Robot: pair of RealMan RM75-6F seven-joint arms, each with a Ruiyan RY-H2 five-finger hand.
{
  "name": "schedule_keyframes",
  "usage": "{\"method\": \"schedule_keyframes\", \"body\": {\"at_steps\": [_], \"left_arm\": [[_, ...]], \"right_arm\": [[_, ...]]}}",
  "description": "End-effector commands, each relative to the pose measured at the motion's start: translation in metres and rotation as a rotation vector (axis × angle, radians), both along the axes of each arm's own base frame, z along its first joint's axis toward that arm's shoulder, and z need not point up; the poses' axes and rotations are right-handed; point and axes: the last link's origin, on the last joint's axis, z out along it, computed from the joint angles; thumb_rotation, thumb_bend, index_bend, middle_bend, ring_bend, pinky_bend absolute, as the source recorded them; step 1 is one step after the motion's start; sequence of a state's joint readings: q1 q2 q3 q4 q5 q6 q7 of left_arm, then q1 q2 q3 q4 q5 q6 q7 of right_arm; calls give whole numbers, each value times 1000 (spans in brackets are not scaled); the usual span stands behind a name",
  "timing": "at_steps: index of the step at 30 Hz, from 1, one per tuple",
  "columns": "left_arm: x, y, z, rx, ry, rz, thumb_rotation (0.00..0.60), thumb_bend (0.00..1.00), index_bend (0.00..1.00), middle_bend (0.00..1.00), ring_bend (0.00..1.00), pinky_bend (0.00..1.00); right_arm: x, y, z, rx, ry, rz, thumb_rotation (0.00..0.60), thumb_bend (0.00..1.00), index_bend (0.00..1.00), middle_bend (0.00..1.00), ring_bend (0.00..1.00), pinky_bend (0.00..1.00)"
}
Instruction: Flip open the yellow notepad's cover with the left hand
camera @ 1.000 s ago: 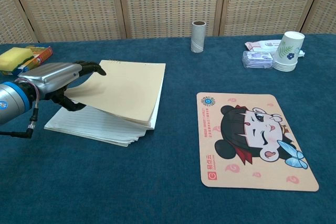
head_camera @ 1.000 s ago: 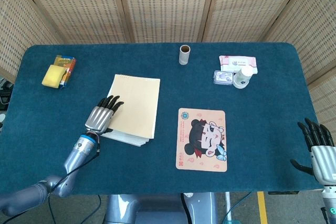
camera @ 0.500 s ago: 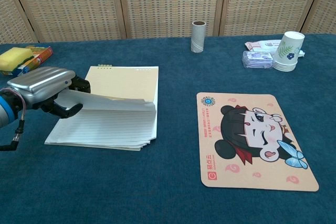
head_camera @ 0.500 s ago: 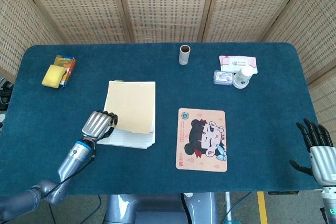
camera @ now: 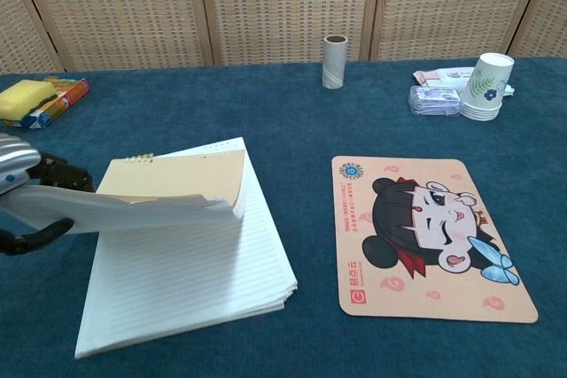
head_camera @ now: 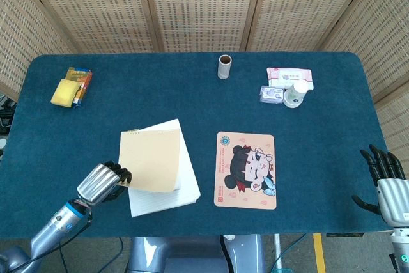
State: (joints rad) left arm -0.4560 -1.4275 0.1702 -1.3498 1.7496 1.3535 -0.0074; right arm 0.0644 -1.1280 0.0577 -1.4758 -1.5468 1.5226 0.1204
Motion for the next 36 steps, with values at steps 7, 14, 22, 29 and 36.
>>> {"method": "schedule_keyframes", "body": {"at_steps": [7,14,22,29,36], "left_arm": [[4,-22,15,-38,-85,7,600,536,717,619,495,501],[20,36,38,20,-301,194,600,557,718,619,496,501],[32,119,78,142,-309,328,600,557,720,619,497,501],[24,169,88,220,-295,426,600,558,721,623,496,501],[7,212,72,277,-179,499,600,557,722,630,496,500]], "right_arm": [[1,1,0,0,0,4,600,0,0,0,0,0],[2,1,-2,6,2,5,600,0,0,0,0,0],[-3,-3,-2,-5,22,-7,600,0,0,0,0,0],[-7,-8,-1,-24,48,-14,600,0,0,0,0,0],[-10,-10,-2,-37,70,-35,600,0,0,0,0,0]]}}
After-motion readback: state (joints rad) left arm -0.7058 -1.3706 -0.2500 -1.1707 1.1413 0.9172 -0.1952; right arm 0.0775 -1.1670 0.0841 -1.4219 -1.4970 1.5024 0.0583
